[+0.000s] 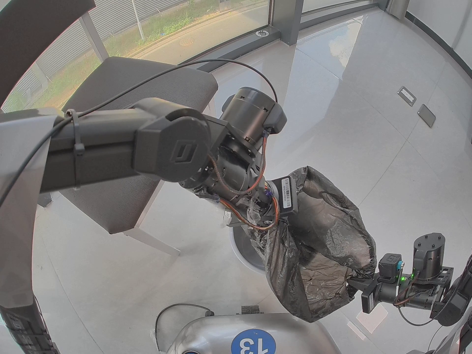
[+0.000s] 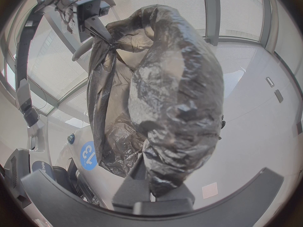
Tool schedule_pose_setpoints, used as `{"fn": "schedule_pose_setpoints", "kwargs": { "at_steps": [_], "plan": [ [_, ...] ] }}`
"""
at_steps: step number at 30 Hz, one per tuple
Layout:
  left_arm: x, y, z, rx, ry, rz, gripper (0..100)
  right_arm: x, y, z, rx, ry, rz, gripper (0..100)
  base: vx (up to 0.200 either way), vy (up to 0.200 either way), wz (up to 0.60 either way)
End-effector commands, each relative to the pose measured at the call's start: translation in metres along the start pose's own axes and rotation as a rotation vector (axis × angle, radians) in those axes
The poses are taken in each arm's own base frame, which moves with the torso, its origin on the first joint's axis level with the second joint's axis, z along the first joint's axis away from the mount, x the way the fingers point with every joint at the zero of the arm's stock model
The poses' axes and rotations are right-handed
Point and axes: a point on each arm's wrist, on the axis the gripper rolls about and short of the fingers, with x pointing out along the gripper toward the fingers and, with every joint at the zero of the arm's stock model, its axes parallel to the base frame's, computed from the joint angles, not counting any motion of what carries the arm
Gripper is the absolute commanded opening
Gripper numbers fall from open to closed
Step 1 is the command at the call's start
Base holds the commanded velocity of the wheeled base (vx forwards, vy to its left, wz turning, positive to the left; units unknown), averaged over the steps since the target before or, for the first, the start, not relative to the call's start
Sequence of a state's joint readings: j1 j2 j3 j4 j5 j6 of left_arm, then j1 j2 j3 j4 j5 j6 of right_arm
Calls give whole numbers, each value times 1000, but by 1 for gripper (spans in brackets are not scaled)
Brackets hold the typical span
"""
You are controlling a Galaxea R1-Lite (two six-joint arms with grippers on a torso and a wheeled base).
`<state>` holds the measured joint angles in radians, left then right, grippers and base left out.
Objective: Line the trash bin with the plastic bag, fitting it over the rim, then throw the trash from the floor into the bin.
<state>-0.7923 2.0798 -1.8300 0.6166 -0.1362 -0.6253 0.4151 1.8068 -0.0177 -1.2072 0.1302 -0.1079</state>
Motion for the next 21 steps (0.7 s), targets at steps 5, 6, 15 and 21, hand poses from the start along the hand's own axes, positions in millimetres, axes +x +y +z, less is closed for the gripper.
{"fn": "schedule_pose_setpoints", "kwargs": {
  "at_steps": [5, 6, 15, 21],
  "plan": [
    [17, 17, 18, -98, 2, 11, 0, -4, -3, 0, 4, -15, -15, 0, 0, 0, 0],
    [20, 18, 18, -102, 12, 4, 0, -4, -4, 0, 8, -18, -22, 0, 0, 0, 0],
    [42, 34, 37, -137, -12, 28, 0, -2, -9, 1, 21, -21, -41, 0, 0, 0, 0],
    [18, 57, 51, -165, -57, 84, 0, 26, -17, 21, 12, -81, -49, 0, 0, 0, 0]
  ]
}}
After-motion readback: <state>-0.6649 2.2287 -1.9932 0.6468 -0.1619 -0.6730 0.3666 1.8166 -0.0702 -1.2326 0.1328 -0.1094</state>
